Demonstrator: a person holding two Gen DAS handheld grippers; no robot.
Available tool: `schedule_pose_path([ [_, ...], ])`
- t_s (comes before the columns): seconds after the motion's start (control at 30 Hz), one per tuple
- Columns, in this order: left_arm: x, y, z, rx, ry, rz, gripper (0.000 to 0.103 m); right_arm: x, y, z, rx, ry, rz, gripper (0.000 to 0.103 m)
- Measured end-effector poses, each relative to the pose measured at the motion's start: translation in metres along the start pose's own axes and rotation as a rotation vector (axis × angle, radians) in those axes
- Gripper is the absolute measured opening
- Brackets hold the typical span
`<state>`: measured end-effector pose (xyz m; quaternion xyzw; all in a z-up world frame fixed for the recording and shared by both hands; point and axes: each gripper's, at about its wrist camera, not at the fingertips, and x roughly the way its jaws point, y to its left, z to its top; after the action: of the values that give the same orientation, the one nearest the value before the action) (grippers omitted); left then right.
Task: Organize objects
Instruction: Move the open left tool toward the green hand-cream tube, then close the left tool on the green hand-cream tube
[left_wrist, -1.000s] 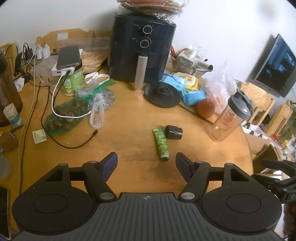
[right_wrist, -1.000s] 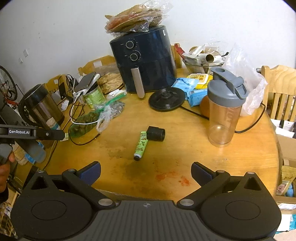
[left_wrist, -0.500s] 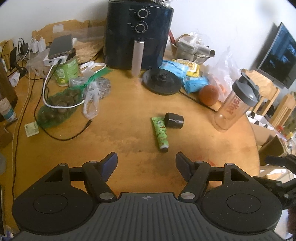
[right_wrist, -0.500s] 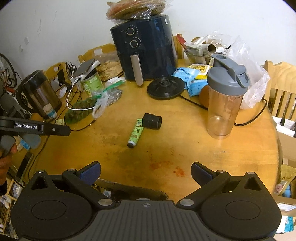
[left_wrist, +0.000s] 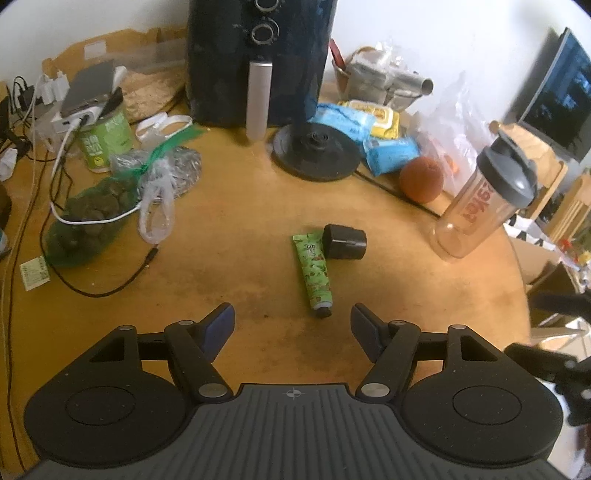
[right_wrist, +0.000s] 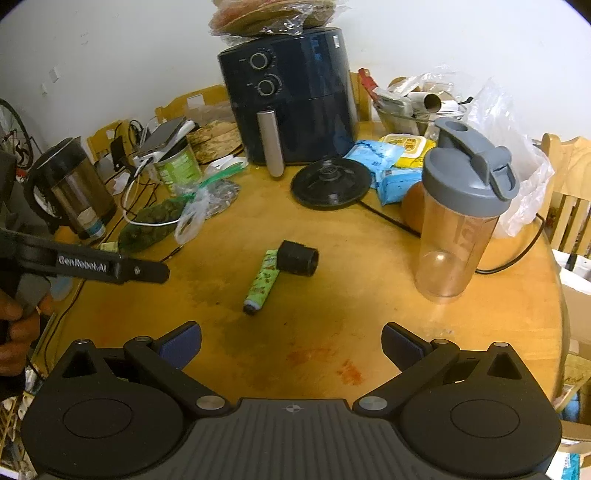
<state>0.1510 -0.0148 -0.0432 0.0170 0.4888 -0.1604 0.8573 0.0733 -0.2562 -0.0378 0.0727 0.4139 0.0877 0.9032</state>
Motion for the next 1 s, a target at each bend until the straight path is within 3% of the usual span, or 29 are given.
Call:
schedule_pose_path([
  [0.4, 0.038, 0.000, 0.007, 0.034, 0.047, 0.024, 0.069, 0.004, -0.016, -0.004, 0.041, -0.039, -0.116, 0.103],
  [1.0, 0.090, -0.017, 0.021, 0.105, 0.087, 0.017, 0.069, 0.002, -0.021, -0.016, 0.044, 0.005, -0.130, 0.103],
])
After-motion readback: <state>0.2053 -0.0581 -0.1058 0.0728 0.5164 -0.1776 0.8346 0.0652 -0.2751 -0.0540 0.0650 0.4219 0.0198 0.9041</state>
